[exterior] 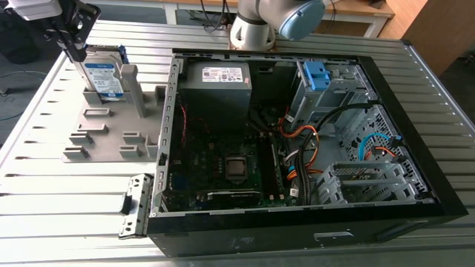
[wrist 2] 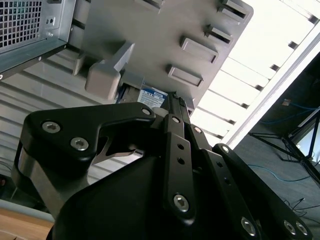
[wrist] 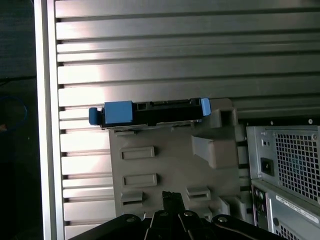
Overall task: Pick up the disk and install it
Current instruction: 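Reach for the disk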
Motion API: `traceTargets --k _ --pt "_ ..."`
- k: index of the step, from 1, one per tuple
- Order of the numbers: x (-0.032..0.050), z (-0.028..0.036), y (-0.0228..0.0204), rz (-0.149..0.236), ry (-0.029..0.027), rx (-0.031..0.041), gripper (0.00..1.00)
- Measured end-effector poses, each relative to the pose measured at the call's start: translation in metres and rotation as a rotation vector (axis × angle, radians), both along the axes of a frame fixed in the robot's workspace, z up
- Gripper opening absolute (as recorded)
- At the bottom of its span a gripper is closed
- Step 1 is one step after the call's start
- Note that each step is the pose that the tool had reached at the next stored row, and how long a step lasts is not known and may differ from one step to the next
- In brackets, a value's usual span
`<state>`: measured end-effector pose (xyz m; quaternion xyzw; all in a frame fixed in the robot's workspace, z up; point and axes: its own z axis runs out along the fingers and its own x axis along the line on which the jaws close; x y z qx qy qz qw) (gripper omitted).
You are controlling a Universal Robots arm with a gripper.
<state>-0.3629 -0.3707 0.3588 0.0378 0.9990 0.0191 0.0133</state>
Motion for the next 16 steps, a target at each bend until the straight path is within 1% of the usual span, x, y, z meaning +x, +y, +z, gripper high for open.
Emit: traceTargets --k 9,11,16 --pt "-0.0006 -0.0006 0.0019 0.000 0.0002 0.0000 0.11" --pt "-0.0017 -0.0018 0.0028 0.000 0.0002 -0.0001 0.11" --pt "-0.0020 -0.0022 0.0031 0.000 0.0002 -0.0001 0.11"
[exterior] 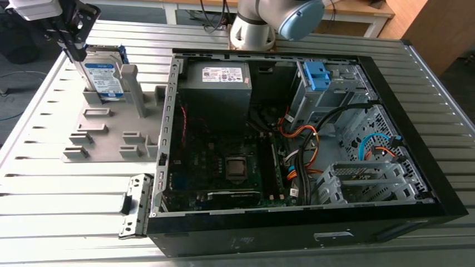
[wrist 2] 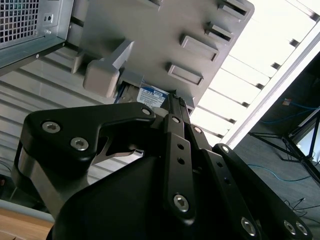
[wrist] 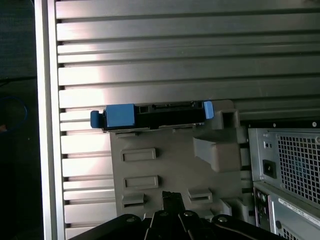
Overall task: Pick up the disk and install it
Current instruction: 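Reach for the disk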
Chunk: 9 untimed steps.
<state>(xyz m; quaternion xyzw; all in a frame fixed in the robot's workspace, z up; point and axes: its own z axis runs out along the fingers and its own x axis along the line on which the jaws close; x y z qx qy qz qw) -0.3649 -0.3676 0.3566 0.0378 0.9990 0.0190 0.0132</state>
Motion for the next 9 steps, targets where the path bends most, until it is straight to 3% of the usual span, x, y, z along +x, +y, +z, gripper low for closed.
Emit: traceTargets --k 5,9 --pt "-0.0001 -0.0005 0.0019 0.000 0.0000 0.0000 0.11" --pt "-0.0002 -0.0009 0.0069 0.000 0.0001 0.0000 0.11"
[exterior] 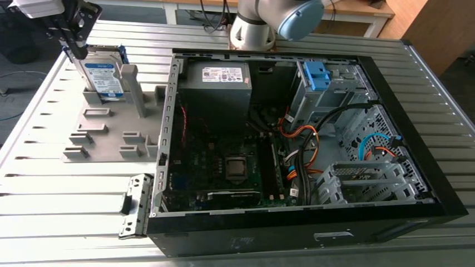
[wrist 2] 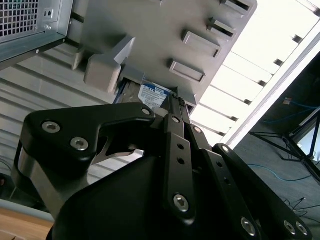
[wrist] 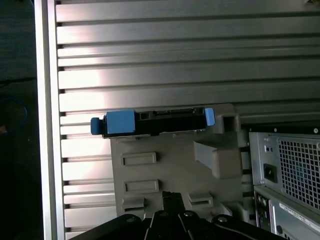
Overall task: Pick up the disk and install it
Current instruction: 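Reach for the disk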
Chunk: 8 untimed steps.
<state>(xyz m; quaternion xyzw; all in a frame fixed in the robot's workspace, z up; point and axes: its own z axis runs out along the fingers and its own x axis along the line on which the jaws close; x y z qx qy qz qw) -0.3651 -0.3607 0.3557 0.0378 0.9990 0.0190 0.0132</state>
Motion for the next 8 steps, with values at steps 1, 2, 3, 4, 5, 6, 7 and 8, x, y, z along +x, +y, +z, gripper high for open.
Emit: traceTargets --k 1,2,3,4,5,6,7,8 --pt "-0.0001 -0.0002 0.0014 0.000 -0.0001 0.0001 0.11" --pt "-0.0001 -0.0004 0.0028 0.000 -0.0002 0.0001 0.11" --pt "-0.0002 -0.0007 0.0041 0.000 -0.0002 0.0001 0.11" --pt "-0.0003 -0.0011 0.0053 0.000 -0.0002 0.0001 0.11" --pt "-0.0004 -0.0016 0.0065 0.000 -0.0001 0.0001 0.11" --pt "-0.0006 -0.0023 0.0076 0.000 -0.0001 0.0000 0.11" --pt "-0.0007 -0.0030 0.0086 0.000 -0.0001 0.0001 0.11" --pt "-0.0008 -0.0038 0.0097 0.000 -0.0001 0.0001 0.11"
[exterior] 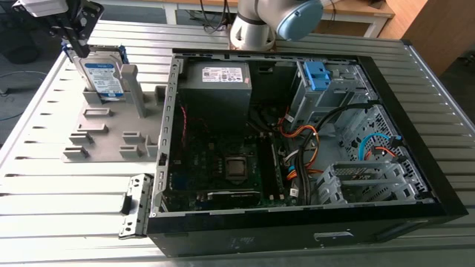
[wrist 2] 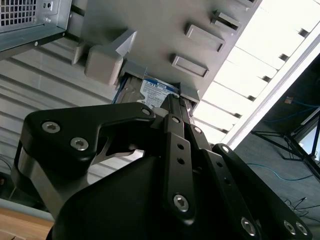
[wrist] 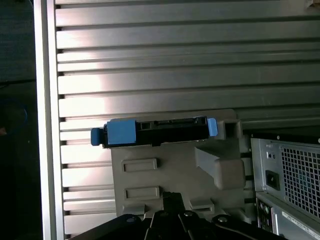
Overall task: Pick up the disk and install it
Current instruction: 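Reach for the disk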
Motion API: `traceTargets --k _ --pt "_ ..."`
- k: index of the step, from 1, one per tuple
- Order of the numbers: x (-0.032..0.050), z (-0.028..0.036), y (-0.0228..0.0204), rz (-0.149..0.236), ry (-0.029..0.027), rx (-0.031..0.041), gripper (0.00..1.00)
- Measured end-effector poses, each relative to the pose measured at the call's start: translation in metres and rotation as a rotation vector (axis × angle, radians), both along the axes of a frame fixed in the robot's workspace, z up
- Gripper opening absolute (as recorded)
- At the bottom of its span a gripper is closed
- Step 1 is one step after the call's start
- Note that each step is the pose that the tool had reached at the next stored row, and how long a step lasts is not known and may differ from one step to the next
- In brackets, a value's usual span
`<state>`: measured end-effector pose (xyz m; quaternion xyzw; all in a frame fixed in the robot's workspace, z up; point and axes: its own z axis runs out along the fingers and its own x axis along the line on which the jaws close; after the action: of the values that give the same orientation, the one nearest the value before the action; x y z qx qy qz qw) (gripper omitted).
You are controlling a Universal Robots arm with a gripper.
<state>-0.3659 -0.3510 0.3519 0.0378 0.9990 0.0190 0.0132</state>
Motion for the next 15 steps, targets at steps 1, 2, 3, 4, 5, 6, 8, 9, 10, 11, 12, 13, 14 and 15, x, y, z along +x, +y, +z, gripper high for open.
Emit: traceTargets --k 1,2,3,4,5,6,8,9,10,11,12,13,14,15 --pt "-0.0001 -0.0005 0.0010 0.000 0.0000 0.0000 0.11" --pt "-0.0001 -0.0008 0.0020 0.000 -0.0001 0.0000 0.11" --pt "-0.0001 -0.0009 0.0031 0.000 -0.0001 0.0000 0.11" --pt "-0.0001 -0.0009 0.0045 0.000 0.0001 0.0000 0.11" --pt "-0.0001 -0.0009 0.0058 0.000 0.0001 -0.0001 0.11" --pt "-0.0001 -0.0010 0.0067 0.000 -0.0001 0.0000 0.11" --pt "-0.0001 -0.0010 0.0068 0.000 0.0000 0.0000 0.11" --pt "-0.0001 -0.0010 0.0068 0.000 0.0000 0.0000 0.11" --pt "-0.0001 -0.0010 0.0069 0.000 -0.0001 0.0000 0.11" --pt "-0.0001 -0.0009 0.0069 0.000 0.0000 0.0000 0.11" --pt "-0.0001 -0.0010 0.0069 0.000 0.0000 0.0000 0.11" --pt "-0.0001 -0.0010 0.0069 0.000 0.0000 0.0000 0.11" --pt "-0.0001 -0.0010 0.0070 0.000 0.0000 0.0000 0.11" --pt "-0.0001 -0.0009 0.0070 0.000 0.0000 0.0000 0.11"
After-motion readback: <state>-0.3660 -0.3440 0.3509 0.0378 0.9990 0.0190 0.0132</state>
